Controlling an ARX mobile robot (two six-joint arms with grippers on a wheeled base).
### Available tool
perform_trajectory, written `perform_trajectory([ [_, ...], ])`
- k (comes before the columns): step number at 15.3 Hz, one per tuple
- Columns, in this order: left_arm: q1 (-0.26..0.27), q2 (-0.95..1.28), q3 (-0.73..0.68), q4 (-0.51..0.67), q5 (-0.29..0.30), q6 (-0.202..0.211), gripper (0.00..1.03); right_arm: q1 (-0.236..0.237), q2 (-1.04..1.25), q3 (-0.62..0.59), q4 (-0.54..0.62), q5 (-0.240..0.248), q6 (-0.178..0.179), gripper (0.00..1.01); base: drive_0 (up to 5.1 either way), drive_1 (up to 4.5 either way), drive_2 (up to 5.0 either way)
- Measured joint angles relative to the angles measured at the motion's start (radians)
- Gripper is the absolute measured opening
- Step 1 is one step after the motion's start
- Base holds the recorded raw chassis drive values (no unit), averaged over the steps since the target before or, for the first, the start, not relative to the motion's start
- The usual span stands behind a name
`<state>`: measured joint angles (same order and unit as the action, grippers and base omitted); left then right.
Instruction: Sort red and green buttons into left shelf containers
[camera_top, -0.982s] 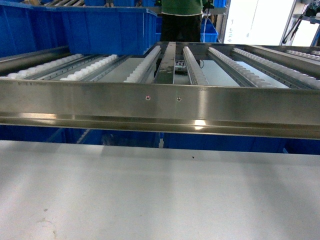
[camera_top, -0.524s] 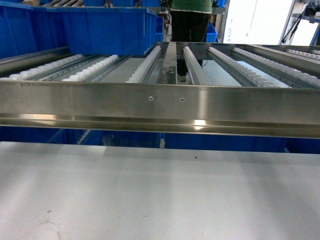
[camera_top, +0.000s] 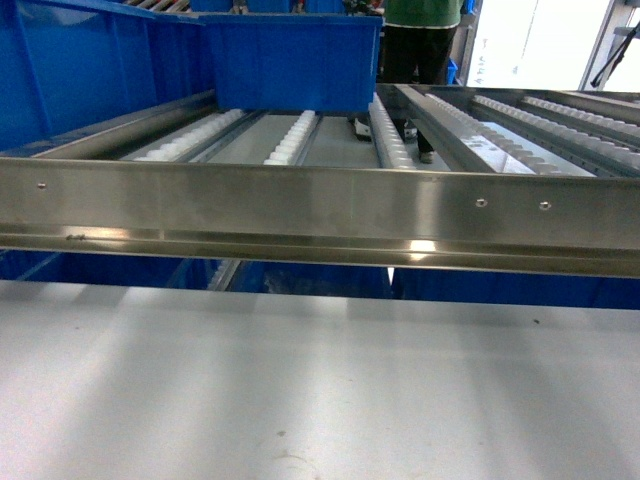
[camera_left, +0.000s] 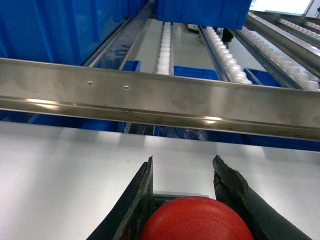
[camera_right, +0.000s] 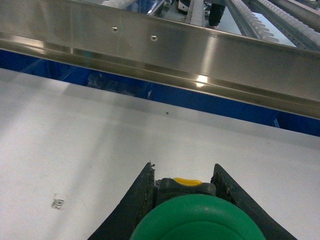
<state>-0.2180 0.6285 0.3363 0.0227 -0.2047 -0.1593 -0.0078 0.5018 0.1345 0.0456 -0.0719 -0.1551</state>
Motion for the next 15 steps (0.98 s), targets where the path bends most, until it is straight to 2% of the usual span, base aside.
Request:
perform_trajectory([
  [1, 0.001, 0.0, 0.0, 0.0, -0.001, 0.0, 0.32, 0.0, 0.0, 0.0, 0.0, 0.0, 0.0, 0.29, 0.0, 0.0, 0.0],
  [9, 0.0, -0.002, 0.0, 0.002, -0.001, 0.0, 0.32, 0.0, -0.003, 0.0, -0.002, 0.0, 0.0, 0.29, -5.0, 2.41, 2.4],
  [13, 0.002, -0.001, 0.0, -0.003, -0.007, -0.002, 0.32, 0.0, -0.001, 0.0, 0.002, -0.004, 0.0, 0.29, 0.0, 0.0, 0.0],
  [15, 0.002, 0.004, 0.0, 0.004, 0.003, -0.002, 0.32, 0.0, 0.002, -0.001, -0.007, 0.003, 0.0, 0.29, -3.4, -1.92, 4.7],
])
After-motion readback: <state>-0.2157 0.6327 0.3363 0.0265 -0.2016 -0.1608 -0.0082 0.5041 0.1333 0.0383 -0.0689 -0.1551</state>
